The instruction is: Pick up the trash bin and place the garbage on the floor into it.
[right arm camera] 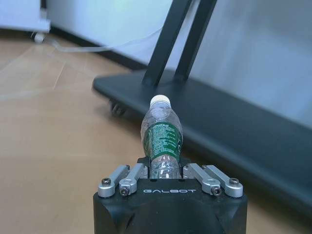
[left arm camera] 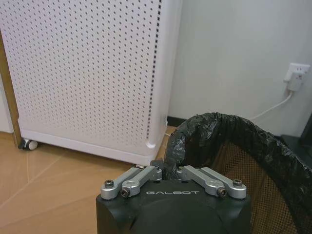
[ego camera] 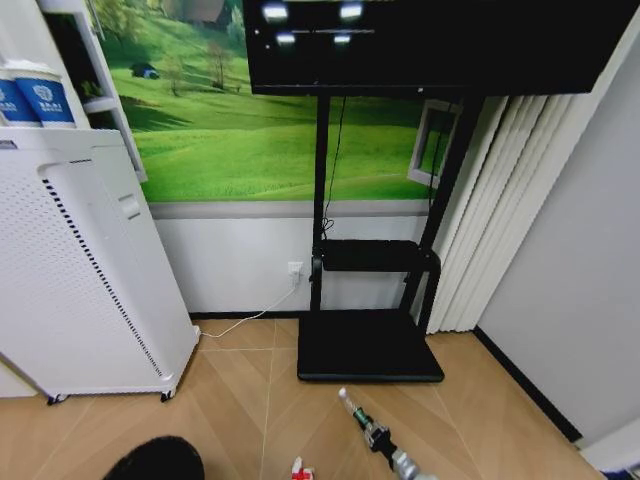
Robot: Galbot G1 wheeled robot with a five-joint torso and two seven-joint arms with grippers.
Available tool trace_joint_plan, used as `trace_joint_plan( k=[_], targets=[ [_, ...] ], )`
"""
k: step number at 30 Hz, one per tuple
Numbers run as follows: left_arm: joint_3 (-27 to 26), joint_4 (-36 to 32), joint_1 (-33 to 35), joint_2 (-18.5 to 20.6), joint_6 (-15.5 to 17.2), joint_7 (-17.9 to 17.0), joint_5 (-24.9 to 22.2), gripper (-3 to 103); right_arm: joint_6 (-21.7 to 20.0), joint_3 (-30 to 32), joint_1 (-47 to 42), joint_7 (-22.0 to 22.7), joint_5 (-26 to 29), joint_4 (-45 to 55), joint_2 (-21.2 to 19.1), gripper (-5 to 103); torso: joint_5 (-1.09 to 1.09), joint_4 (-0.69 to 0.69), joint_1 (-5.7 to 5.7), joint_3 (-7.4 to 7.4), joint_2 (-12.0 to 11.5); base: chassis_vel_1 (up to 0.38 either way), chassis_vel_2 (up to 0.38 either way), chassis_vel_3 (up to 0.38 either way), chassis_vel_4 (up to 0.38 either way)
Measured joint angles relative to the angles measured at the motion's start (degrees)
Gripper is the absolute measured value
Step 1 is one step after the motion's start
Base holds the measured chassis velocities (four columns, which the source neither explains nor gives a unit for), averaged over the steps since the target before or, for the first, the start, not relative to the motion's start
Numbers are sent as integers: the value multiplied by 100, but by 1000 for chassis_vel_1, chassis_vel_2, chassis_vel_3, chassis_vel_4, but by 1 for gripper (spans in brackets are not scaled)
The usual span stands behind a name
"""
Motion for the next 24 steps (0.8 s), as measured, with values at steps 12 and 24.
trace_joint_plan(
  k=[12,24],
  targets=[
    [-254,1458,-1591,1754,634,-146,-1013,6,455,886,606,47,-1272,1505,-324,26,5,0,1,1,0,0,0,0,0],
    [685,1317,-2610,1937,920,-463,-944,6,455,854,415,-69,-1390,1748,-379,26,5,4,1,0,0,0,0,0,0]
  ],
)
